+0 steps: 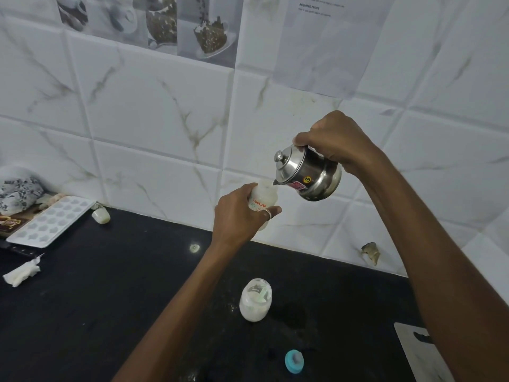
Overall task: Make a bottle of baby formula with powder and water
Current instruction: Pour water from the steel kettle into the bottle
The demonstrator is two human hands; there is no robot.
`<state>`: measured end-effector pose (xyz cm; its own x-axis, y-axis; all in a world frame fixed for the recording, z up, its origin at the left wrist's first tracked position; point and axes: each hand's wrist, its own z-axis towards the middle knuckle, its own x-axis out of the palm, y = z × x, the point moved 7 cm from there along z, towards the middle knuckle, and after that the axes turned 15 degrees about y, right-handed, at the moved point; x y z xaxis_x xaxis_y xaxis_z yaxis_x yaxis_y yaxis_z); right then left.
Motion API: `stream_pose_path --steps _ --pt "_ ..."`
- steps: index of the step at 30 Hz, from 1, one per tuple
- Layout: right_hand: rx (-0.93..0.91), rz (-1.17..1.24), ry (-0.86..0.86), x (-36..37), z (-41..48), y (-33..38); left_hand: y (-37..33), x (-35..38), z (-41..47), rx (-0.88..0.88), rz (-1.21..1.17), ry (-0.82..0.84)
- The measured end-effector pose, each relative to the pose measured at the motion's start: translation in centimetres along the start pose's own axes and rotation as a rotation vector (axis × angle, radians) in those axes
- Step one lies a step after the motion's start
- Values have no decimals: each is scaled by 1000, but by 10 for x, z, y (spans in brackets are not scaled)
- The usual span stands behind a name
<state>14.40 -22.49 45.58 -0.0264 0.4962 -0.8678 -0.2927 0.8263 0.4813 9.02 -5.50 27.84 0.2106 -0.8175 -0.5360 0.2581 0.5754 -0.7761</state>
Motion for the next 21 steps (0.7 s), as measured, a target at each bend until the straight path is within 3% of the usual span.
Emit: stream_pose_path --steps 12,21 --pt "18 59 17 2 -1 -13 -1 7 3 -2 4 19" --pt "108 553 -14 25 -19 -76 2 11 -1 -31 -10 15"
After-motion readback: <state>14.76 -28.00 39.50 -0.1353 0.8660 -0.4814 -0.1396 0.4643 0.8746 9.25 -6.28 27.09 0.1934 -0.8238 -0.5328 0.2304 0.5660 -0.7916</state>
